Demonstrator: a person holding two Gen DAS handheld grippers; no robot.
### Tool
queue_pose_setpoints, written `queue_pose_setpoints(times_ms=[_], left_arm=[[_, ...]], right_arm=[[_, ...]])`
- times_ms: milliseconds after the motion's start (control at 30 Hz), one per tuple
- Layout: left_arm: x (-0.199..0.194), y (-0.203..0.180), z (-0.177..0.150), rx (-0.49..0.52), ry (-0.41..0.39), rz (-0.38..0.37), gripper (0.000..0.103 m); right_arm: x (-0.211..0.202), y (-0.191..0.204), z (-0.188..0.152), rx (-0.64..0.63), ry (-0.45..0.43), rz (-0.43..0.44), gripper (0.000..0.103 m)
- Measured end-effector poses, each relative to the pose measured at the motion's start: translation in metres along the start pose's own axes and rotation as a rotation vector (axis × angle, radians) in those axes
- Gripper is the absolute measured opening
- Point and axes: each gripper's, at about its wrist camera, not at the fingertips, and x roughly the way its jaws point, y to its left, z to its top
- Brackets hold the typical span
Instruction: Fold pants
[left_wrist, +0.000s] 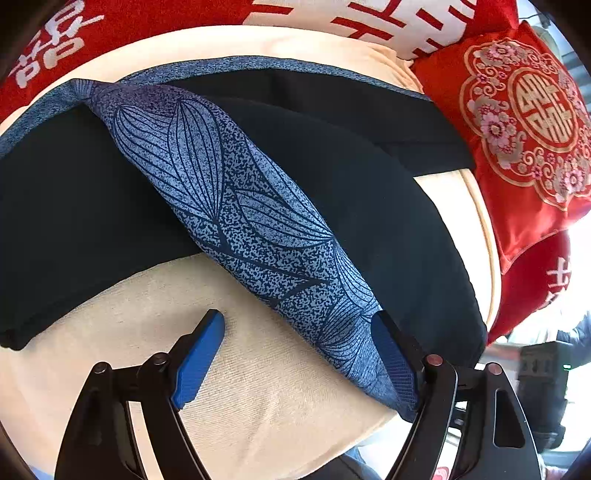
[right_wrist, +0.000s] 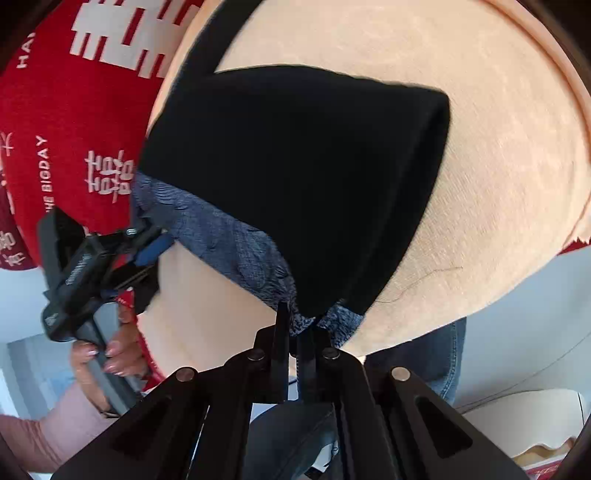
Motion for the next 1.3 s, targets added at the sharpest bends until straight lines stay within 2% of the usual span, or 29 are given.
queue_pose_setpoints(times_ms=[67, 100, 200, 333, 433, 500, 533, 567, 600, 633, 733, 867, 900, 933, 967, 1000, 1033, 1133, 1167, 1233, 1300], left_arm=[[-0.002, -0.001, 0.002, -0.012, 0.014, -0.045, 0.027], [-0.001, -0.002, 0.005, -0.025, 0.032, -0.074, 0.026], [-0.011, -0.011, 0.014, -0.035, 0.003, -0.088, 0.026], [-0.035, -0.03, 0.04, -0.028, -0.079, -0.107, 0.026], [-0.054, -0.04, 0.071, -0.02, -0.158, -0.106, 0.026], [-0.066, -0.046, 0.091, -0.002, -0.206, -0.096, 0.032], [-0.071, -0.048, 0.1, 0.005, -0.226, -0.083, 0.061], [-0.076, -0.047, 0.106, 0.01, -0.253, -0.061, 0.086], [-0.084, -0.046, 0.112, 0.02, -0.306, -0.019, 0.086], [-0.088, -0.042, 0.115, 0.034, -0.316, -0.001, 0.086], [-0.084, -0.028, 0.128, 0.041, -0.306, 0.094, 0.086], [-0.051, 0.004, 0.13, -0.006, -0.239, 0.232, 0.086], [-0.037, 0.015, 0.129, -0.024, -0.207, 0.269, 0.086], [-0.028, 0.022, 0.128, -0.035, -0.182, 0.29, 0.086], [-0.015, 0.031, 0.126, -0.051, -0.146, 0.312, 0.086], [-0.002, 0.039, 0.124, -0.069, -0.109, 0.332, 0.086], [0.005, 0.044, 0.12, -0.079, -0.092, 0.34, 0.086], [0.008, 0.048, 0.116, -0.08, -0.116, 0.344, 0.086], [0.008, 0.047, 0.117, -0.076, -0.115, 0.351, 0.086], [0.009, 0.049, 0.119, -0.089, -0.109, 0.352, 0.086], [0.009, 0.049, 0.122, -0.099, -0.099, 0.352, 0.086]], right_arm=[[-0.012, 0.012, 0.005, -0.035, -0.007, 0.021, 0.003], [-0.02, 0.021, 0.01, -0.052, -0.019, 0.037, 0.003], [-0.048, 0.045, 0.032, -0.098, -0.065, 0.086, 0.003], [-0.088, 0.076, 0.074, -0.196, -0.132, 0.118, 0.003], [-0.113, 0.104, 0.117, -0.264, -0.185, 0.13, 0.003], [-0.126, 0.116, 0.144, -0.31, -0.21, 0.107, 0.003], [-0.132, 0.121, 0.16, -0.332, -0.218, 0.09, 0.003], [-0.135, 0.129, 0.181, -0.356, -0.225, 0.066, 0.003], [-0.139, 0.13, 0.195, -0.366, -0.228, 0.042, 0.003], [-0.138, 0.135, 0.214, -0.377, -0.226, 0.01, 0.003], [-0.116, 0.155, 0.259, -0.44, -0.206, -0.106, 0.005], [-0.079, 0.163, 0.306, -0.514, -0.162, -0.3, 0.008], [-0.072, 0.161, 0.313, -0.517, -0.156, -0.339, 0.015], [-0.064, 0.16, 0.32, -0.519, -0.147, -0.377, 0.038], [-0.062, 0.157, 0.324, -0.52, -0.141, -0.399, 0.052], [-0.062, 0.156, 0.327, -0.524, -0.146, -0.414, 0.066], [-0.065, 0.159, 0.326, -0.531, -0.155, -0.398, 0.067], [-0.086, 0.178, 0.313, -0.597, -0.242, -0.413, 0.068], [-0.095, 0.183, 0.306, -0.608, -0.265, -0.395, 0.068], [-0.112, 0.183, 0.289, -0.585, -0.283, -0.31, 0.068], [-0.109, 0.161, 0.271, -0.488, -0.242, -0.292, 0.068]])
